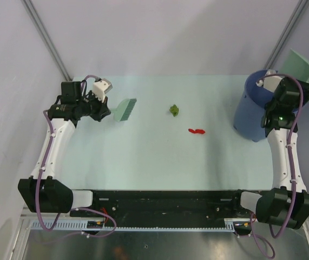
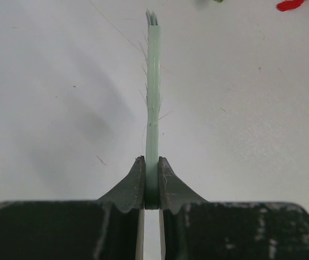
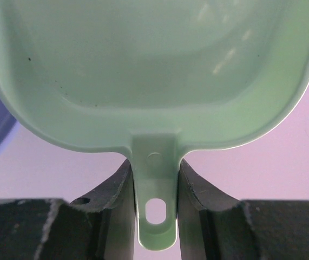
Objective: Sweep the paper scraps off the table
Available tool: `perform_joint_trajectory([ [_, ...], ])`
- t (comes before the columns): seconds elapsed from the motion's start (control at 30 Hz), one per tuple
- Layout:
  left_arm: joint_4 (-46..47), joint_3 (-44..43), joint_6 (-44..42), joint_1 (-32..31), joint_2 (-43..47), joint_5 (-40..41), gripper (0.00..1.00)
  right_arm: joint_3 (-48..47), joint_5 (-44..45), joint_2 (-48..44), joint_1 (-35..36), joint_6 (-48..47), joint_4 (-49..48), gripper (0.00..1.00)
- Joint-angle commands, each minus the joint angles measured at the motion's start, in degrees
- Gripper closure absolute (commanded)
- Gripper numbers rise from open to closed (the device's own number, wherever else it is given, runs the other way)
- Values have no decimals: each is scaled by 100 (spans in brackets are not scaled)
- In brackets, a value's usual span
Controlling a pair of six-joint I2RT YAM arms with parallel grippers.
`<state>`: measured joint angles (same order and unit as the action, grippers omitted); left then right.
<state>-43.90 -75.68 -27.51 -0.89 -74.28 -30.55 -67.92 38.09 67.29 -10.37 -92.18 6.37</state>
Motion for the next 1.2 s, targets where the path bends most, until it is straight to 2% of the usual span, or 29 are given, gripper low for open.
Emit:
perform_joint_trajectory([
  [0.0,66,-43,-203,1,37,-215,100,-116,383,39,-27,-251,-1373,100],
  [0.07,66,-78,-133,1,-25,-303,100,-650,541,-5,298,434,-1193,100],
  [0.1,66,-122,-97,-8,-51,-373,100,-887,533,-14,482,1351,-434,100],
  [0.13,66,-149,-53,-17,-95,-391,100,-1333,525,-83,875,1691,-104,100],
  [0.2,66,-262,122,-139,-244,-400,100,-1461,638,-180,1500,2368,92,100],
  [0.23,66,-298,175,-218,-288,-347,100,-1470,769,-242,2164,2545,110,100],
  [0.27,66,-333,263,-332,-376,-303,100,-1478,1084,-242,2449,2721,153,100],
  [0.33,66,-456,298,-797,-472,-120,100,-1635,1410,-199,3133,3598,784,100],
  [0.4,66,-657,360,-1402,-561,-92,100,-1776,1465,-6,3409,4467,1782,100],
  [0.43,66,-754,395,-1606,-726,-109,100,-1951,1387,73,3471,5333,2137,100],
  [0.53,75,-1369,737,-2432,-1287,-13,100,-2155,1158,311,3481,6935,3210,100],
  [0.63,101,-2238,1211,-3109,-2095,-83,100,-2112,291,268,3358,7686,3634,100],
  [0.7,118,-3026,1659,-3504,-2598,-171,100,-2006,25,198,3200,7916,3765,100],
  [0.73,127,-3301,1965,-3602,-3122,-180,100,-1988,-107,180,3156,8013,3827,100],
  [0.9,127,-5023,2986,-3831,-4646,-696,100,-1839,-108,179,3006,8304,4345,100],
  [1.03,154,-5571,3418,-3823,-5639,-584,100,-1812,-64,118,2944,8532,4645,100],
  [1.17,154,-5467,3629,-3674,-5940,-541,100,-1812,-108,39,2962,8629,4759,100],
])
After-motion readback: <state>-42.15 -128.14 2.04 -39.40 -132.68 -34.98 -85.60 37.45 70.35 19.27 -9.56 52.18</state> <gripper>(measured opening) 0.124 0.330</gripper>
